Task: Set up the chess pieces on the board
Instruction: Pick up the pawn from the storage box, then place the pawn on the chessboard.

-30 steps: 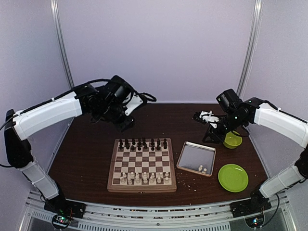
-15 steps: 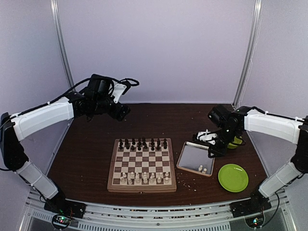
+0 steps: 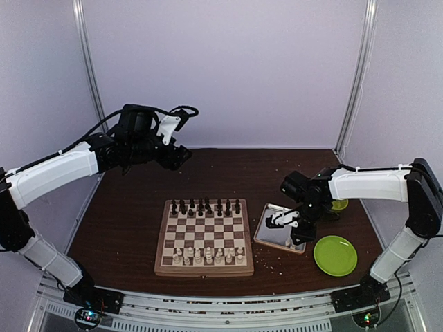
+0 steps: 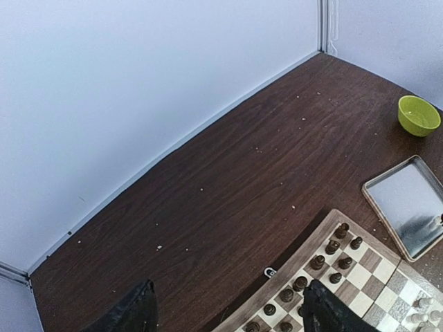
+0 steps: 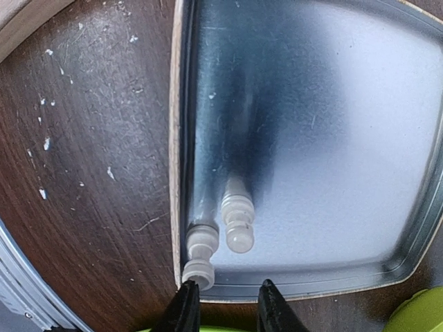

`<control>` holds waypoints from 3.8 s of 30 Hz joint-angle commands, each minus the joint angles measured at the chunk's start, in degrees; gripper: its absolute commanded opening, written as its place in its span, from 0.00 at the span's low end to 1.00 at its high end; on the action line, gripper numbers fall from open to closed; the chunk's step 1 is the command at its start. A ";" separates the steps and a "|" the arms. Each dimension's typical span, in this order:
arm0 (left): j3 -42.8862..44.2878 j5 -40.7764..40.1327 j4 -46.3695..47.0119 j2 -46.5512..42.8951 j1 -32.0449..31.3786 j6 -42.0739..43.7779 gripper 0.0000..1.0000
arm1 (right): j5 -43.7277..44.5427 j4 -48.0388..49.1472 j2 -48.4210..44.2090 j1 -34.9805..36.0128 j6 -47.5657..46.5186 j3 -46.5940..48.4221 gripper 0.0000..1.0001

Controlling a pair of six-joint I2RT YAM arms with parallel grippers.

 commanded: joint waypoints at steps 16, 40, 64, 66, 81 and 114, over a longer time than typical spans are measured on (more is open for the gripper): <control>2.54 3.96 0.85 0.77 -0.13 0.24 0.73 | -4.34 -3.91 -1.01 0.24 1.10 7.67 0.29; 3.06 5.06 -0.11 1.31 -0.57 0.89 0.72 | -2.60 -2.51 11.09 0.02 2.41 9.35 0.22; 3.85 6.24 -1.31 2.38 -1.36 1.56 0.71 | -28.08 -10.50 18.32 -13.68 -0.40 16.82 0.03; 3.94 6.16 -1.36 2.39 -1.36 1.61 0.71 | -27.41 -10.42 16.78 -13.73 0.41 17.46 0.02; 2.43 -3.01 0.24 -1.08 -1.36 1.54 0.72 | -4.95 -13.84 15.95 4.51 3.14 36.93 0.04; 2.62 -3.59 -0.13 -4.33 -1.36 2.67 0.72 | 3.10 -18.61 38.91 20.85 2.40 56.16 0.13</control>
